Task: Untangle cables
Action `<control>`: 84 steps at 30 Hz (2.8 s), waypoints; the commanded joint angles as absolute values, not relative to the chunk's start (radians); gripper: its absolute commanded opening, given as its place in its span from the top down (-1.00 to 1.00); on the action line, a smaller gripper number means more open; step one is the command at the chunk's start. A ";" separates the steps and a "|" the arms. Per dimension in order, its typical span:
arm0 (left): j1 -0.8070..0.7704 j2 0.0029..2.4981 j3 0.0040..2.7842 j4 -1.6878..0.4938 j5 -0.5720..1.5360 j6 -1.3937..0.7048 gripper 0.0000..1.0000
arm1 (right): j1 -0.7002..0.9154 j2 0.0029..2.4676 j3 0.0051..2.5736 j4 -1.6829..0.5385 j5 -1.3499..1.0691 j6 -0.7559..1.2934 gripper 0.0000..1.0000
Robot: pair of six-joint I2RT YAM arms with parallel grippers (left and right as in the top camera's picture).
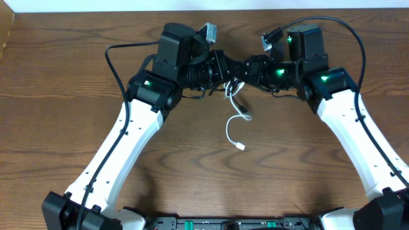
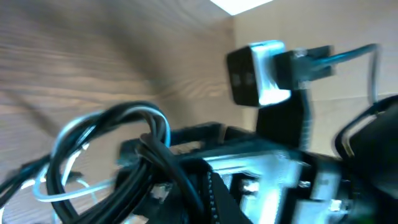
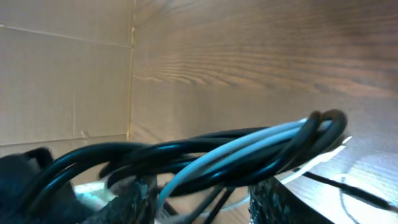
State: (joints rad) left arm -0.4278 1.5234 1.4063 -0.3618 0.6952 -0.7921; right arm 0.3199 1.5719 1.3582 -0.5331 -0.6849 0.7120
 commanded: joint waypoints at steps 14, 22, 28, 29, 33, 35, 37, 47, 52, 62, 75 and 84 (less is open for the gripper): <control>-0.358 1.520 1.408 -0.339 0.873 -0.799 0.85 | 0.303 1.616 1.365 -0.512 -0.590 0.608 0.98; -0.288 1.521 1.408 -0.493 0.781 -0.593 0.86 | 0.191 1.566 1.365 -0.524 -0.860 0.453 0.98; -0.264 1.521 1.408 -0.644 0.714 -0.347 0.85 | 0.020 1.514 1.365 -0.524 -1.114 0.445 0.98; -0.264 1.521 1.408 -0.657 0.714 -0.315 0.85 | -0.003 1.512 1.365 -0.524 -1.143 0.447 0.98; -0.265 1.521 1.408 -0.706 0.714 -0.228 0.85 | -0.081 1.512 1.365 -0.528 -1.211 0.449 0.98; -0.265 1.521 1.408 -0.727 0.714 -0.193 0.85 | -0.109 1.512 1.365 -0.538 -1.209 0.448 0.98; -0.265 1.521 1.408 -0.736 0.716 -0.183 0.85 | -0.125 1.512 1.365 -0.560 -1.176 0.448 0.98; -0.265 1.521 1.408 -0.570 1.040 -0.184 0.85 | -0.030 1.512 1.365 -0.631 -1.033 0.436 0.12; -0.265 1.521 1.408 -0.436 1.238 -0.214 0.85 | 0.038 1.514 1.365 -0.621 -0.993 0.397 -0.02; -0.265 1.521 1.408 -0.309 1.250 -0.394 0.85 | 0.113 1.528 1.361 -0.728 -0.828 0.173 -0.16; -0.265 1.521 1.408 -0.165 1.245 -0.667 0.85 | 0.180 1.530 1.339 -0.720 -0.739 0.087 -0.40; -0.265 1.521 1.408 -0.125 1.247 -0.925 0.85 | 0.272 1.537 1.338 -0.571 -0.591 0.136 -0.80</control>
